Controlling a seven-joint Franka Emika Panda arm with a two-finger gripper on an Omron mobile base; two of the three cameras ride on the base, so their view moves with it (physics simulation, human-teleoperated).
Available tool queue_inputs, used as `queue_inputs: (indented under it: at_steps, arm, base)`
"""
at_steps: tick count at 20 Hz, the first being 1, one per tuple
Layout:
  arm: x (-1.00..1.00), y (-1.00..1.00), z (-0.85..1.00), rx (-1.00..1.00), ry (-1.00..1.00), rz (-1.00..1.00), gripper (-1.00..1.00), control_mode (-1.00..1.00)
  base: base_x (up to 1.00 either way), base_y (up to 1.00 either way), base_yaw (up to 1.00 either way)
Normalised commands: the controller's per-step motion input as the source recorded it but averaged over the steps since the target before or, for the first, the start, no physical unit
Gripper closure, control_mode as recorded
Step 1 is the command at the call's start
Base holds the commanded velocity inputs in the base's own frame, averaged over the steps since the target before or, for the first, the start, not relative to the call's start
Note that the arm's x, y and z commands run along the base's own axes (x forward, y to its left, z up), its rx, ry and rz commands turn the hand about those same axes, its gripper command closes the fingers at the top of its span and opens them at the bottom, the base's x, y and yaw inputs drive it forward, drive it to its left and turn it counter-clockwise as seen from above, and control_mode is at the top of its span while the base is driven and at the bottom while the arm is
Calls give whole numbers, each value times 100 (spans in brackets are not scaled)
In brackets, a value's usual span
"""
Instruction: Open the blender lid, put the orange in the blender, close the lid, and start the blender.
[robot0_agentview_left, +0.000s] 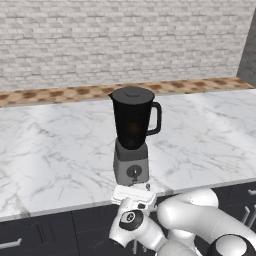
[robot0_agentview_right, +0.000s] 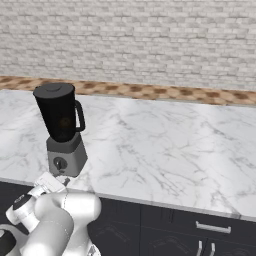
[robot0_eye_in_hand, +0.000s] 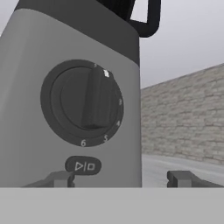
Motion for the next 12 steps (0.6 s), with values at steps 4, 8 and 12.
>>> queue_inputs:
  at_steps: [4,8,12]
  arm:
    - [0,-22,0,0,-22,9,-100,-100]
    - [0,-34,0,0,-21,9,-100,-100]
    - [0,-35,0,0,-22,9,-100,-100]
  base:
    - [0,0,0]
    - [0,0,0]
    - [0,0,0]
